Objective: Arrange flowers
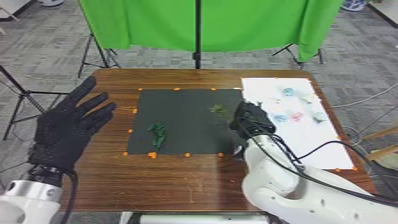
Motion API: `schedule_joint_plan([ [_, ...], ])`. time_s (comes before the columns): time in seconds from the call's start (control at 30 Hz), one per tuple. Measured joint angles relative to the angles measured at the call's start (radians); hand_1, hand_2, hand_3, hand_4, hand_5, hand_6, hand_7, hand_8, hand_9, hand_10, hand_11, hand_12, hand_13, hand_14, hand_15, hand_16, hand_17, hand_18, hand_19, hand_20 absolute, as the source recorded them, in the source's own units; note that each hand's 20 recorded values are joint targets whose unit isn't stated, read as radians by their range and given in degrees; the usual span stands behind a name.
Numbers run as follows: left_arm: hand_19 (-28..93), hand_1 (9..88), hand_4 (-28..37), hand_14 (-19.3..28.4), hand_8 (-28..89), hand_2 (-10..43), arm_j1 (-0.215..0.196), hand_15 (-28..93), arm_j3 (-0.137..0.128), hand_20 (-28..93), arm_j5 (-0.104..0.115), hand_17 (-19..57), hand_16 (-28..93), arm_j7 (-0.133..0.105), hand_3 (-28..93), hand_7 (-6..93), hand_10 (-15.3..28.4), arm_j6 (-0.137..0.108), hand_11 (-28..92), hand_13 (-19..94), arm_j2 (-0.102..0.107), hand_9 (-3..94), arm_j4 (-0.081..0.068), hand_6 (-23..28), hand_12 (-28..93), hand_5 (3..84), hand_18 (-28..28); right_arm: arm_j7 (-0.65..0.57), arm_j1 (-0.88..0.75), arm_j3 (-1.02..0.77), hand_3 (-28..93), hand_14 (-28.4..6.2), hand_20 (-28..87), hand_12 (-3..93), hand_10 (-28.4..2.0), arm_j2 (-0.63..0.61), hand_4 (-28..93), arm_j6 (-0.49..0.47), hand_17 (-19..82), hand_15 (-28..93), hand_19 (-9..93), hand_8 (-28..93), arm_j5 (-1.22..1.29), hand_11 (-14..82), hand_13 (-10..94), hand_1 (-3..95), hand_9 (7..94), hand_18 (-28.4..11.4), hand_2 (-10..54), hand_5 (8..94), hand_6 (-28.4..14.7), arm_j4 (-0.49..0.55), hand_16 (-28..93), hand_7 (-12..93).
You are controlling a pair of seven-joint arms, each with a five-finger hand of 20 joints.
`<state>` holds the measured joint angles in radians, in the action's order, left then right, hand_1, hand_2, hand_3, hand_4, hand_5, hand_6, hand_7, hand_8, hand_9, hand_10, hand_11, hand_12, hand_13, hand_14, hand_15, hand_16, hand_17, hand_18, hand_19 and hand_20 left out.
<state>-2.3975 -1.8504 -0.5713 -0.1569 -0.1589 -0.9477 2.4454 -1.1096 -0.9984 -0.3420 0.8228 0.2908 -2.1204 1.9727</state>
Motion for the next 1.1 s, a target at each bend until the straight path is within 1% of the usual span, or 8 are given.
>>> schedule_joint_plan([
  [0.2, 38, 22.8, -25.2, 22.9, -11, 6.7, 0.014, 28, 0.003, 8, 0.0, -18.7, 0, -0.001, 75, 15.2, 17.4, 0.003, 18, 14, 0.019, 22.2, -0.003, 4.5, 13, 25.3, 23.5, 0.022, 0.166, 0.121, 69, -9.4, 30, 15.0, -11.4, 0.146, -28, -0.046, 42, 62, 93, 11, 0.093, 40.1, 85, 52.7, 93.7, -23.8, -9.5, 91.8, -1.6, -0.08, 18, 19],
  [0.37, 38, 22.7, -25.2, 22.9, -11, 6.6, 0.03, 28, 0.01, 8, 0.0, -18.7, 0, -0.007, 75, 15.2, 17.3, 0.019, 18, 14, 0.031, 22.2, -0.016, 4.5, 13, 25.3, 23.6, 0.021, 0.262, 0.21, 70, -9.5, 31, 15.2, -11.4, 0.227, -27, -0.064, 41, 63, 93, 12, 0.16, 40.0, 85, 52.2, 93.7, -23.8, -9.5, 91.5, -1.5, -0.132, 18, 20],
  [0.47, 38, 22.7, -25.2, 22.9, -11, 6.6, 0.044, 28, 0.015, 8, 0.0, -18.7, 0, -0.009, 75, 15.1, 17.3, 0.031, 19, 14, 0.034, 22.2, -0.025, 4.6, 13, 25.3, 23.6, 0.016, 0.282, 0.229, 69, -9.6, 31, 15.3, -11.5, 0.259, -27, -0.09, 41, 63, 93, 12, 0.177, 40.2, 84, 52.1, 93.7, -23.9, -9.5, 91.2, -1.5, -0.155, 18, 20],
  [0.7, 39, 22.7, -25.2, 22.7, -11, 6.7, 0.088, 28, 0.035, 8, 0.0, -18.7, -1, -0.008, 75, 15.1, 17.5, 0.059, 19, 14, 0.036, 22.3, -0.046, 4.6, 13, 25.4, 23.5, -0.019, 0.285, 0.258, 70, -9.7, 31, 15.4, -11.4, 0.293, -27, -0.111, 41, 63, 93, 11, 0.201, 40.4, 84, 51.5, 93.7, -24.1, -9.5, 90.9, -1.7, -0.2, 18, 20],
  [0.83, 39, 22.7, -25.2, 22.8, -11, 6.7, 0.104, 28, 0.042, 8, 0.0, -18.7, 0, -0.006, 75, 15.1, 17.4, 0.071, 19, 14, 0.04, 22.2, -0.052, 4.6, 13, 25.4, 23.5, -0.033, 0.292, 0.29, 70, -9.7, 32, 15.4, -11.3, 0.299, -27, -0.125, 41, 63, 93, 11, 0.213, 40.8, 84, 50.4, 93.7, -24.5, -9.5, 91.0, -1.7, -0.216, 18, 21],
  [0.97, 39, 22.7, -25.3, 22.8, -11, 6.7, 0.127, 28, 0.055, 8, 0.0, -18.7, 0, -0.005, 75, 15.2, 17.4, 0.08, 18, 14, 0.044, 22.2, -0.059, 4.6, 13, 25.3, 23.5, -0.038, 0.306, 0.325, 70, -9.9, 32, 15.5, -11.4, 0.308, -26, -0.143, 41, 64, 93, 10, 0.216, 41.4, 84, 48.7, 93.7, -24.8, -9.5, 91.5, -1.3, -0.225, 18, 21],
  [1.1, 39, 22.7, -25.2, 22.8, -11, 6.7, 0.144, 28, 0.06, 8, 0.0, -18.7, 0, -0.003, 75, 15.3, 17.4, 0.086, 18, 14, 0.049, 22.2, -0.062, 4.6, 13, 25.3, 23.5, -0.038, 0.312, 0.337, 70, -10.1, 33, 15.3, -11.5, 0.315, -26, -0.167, 42, 64, 93, 9, 0.209, 42.1, 85, 46.9, 93.7, -25.1, -9.5, 91.9, -0.9, -0.225, 18, 21],
])
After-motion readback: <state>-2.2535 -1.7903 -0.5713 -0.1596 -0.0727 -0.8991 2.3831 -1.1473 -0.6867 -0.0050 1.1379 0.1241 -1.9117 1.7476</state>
